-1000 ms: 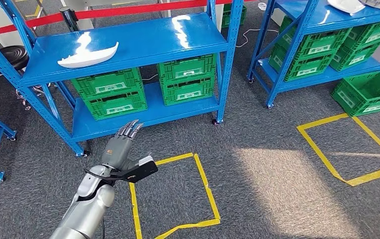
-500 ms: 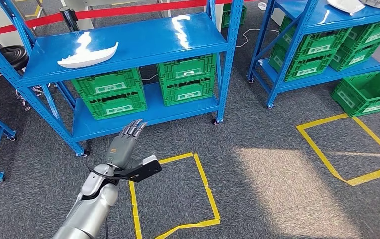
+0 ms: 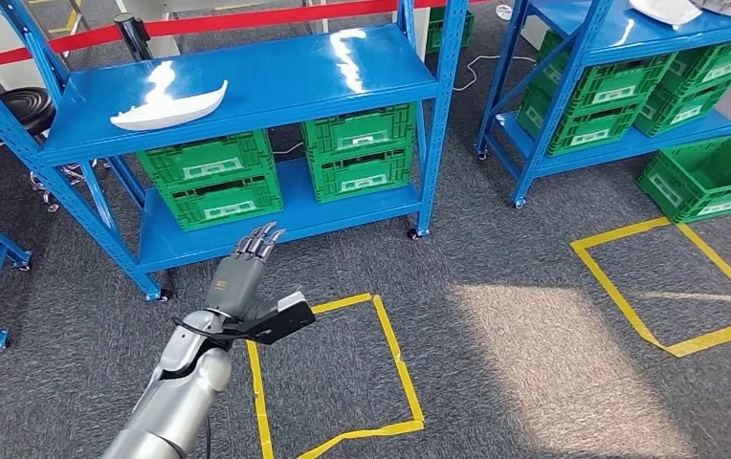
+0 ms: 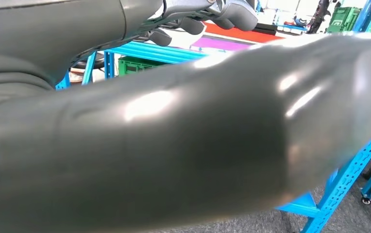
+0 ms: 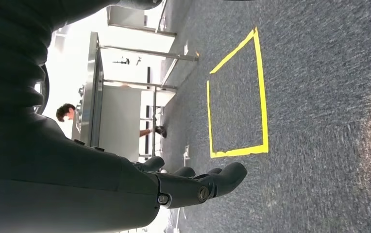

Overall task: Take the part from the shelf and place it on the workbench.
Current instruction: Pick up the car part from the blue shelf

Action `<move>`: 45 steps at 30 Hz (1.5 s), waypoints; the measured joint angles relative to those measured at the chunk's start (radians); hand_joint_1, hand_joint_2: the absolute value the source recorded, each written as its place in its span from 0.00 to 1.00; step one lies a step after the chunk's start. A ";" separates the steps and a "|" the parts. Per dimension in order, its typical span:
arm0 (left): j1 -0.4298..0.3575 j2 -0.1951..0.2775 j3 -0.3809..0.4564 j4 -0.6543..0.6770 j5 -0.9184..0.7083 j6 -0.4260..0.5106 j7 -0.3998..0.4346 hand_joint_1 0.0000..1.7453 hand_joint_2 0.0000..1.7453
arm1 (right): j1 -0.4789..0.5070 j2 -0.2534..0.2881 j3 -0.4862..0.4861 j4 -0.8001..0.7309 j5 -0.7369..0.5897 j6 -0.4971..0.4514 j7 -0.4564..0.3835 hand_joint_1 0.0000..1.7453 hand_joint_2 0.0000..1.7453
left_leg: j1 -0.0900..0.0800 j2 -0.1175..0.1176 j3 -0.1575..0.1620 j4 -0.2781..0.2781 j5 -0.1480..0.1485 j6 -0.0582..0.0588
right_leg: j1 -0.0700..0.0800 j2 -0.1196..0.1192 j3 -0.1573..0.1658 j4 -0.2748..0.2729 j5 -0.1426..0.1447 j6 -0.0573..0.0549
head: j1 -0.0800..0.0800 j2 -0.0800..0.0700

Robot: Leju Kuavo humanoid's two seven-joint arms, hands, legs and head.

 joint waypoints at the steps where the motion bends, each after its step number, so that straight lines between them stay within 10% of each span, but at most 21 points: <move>1: 0.000 0.001 0.000 0.000 0.002 0.001 0.001 0.00 0.00 | 0.000 0.001 0.000 0.000 0.003 0.001 0.000 0.00 1.00 | 0.000 0.000 -0.001 0.001 0.000 0.001 | 0.000 0.000 0.000 0.000 0.000 0.000 | 0.000 0.000; 10: 0.009 0.018 0.007 -0.022 0.009 0.006 0.018 0.00 0.00 | -0.001 0.001 0.000 0.000 0.034 0.013 0.000 0.00 1.00 | 0.009 0.000 0.001 -0.014 0.010 0.025 | 0.002 0.000 -0.006 0.013 -0.011 0.018 | 0.002 0.000; 15: 0.033 0.021 0.014 -0.041 0.009 0.006 0.021 0.00 0.00 | -0.001 0.000 0.000 0.000 0.043 0.016 -0.017 0.00 1.00 | 0.015 0.002 0.000 -0.019 0.012 0.028 | -0.008 0.006 -0.129 0.272 -0.128 0.035 | 0.008 0.000; 19: 0.042 0.027 0.019 -0.048 0.009 0.006 0.018 0.00 0.00 | 0.000 -0.002 0.000 0.000 0.047 0.018 -0.018 0.00 1.00 | 0.024 -0.003 -0.002 0.003 -0.006 0.003 | -0.018 0.006 -0.039 0.086 -0.029 0.045 | 0.009 0.000; 24: 0.043 0.031 0.020 -0.050 0.011 0.008 0.012 0.00 0.00 | 0.001 -0.001 0.000 0.000 0.048 0.020 -0.019 0.00 1.00 | 0.022 -0.006 -0.001 0.010 -0.018 -0.023 | -0.011 0.014 -0.009 0.026 -0.028 0.008 | 0.011 0.000; 35: 0.043 0.032 0.020 -0.051 0.012 0.010 0.011 0.00 0.00 | 0.001 -0.001 0.000 0.000 0.047 0.021 -0.018 0.00 1.00 | 0.025 -0.005 -0.001 0.016 -0.028 -0.033 | -0.015 0.013 -0.001 0.023 -0.031 -0.006 | 0.010 0.000; 37: 0.043 0.032 0.020 -0.050 0.012 0.012 0.010 0.00 0.00 | 0.002 -0.001 0.000 0.000 0.047 0.021 -0.018 0.00 1.00 | 0.024 -0.003 -0.074 0.153 -0.081 -0.037 | -0.013 0.012 0.010 0.022 -0.040 -0.021 | 0.008 0.000; 39: 0.041 0.034 0.021 -0.040 0.017 0.017 0.008 0.00 0.00 | 0.004 0.000 0.000 0.000 0.046 0.020 -0.002 0.00 0.50 | 0.013 -0.004 -0.131 0.212 -0.070 -0.017 | -0.004 0.013 0.033 0.023 -0.057 -0.026 | 0.007 0.000; 41: 0.038 0.035 0.024 -0.030 0.023 0.025 0.005 0.00 0.00 | 0.010 0.003 -0.001 0.000 0.044 0.018 0.031 0.00 0.00 | 0.002 -0.009 -0.078 0.072 0.007 0.015 | 0.002 0.014 0.057 0.028 -0.069 -0.014 | 0.009 0.000; 45: 0.032 0.033 0.026 -0.025 0.029 0.033 0.003 0.00 0.00 | 0.012 0.001 -0.002 0.000 0.043 0.021 0.050 0.00 0.00 | 0.007 -0.012 -0.020 -0.007 0.021 0.034 | 0.003 0.014 -0.015 0.165 -0.130 0.013 | 0.016 0.000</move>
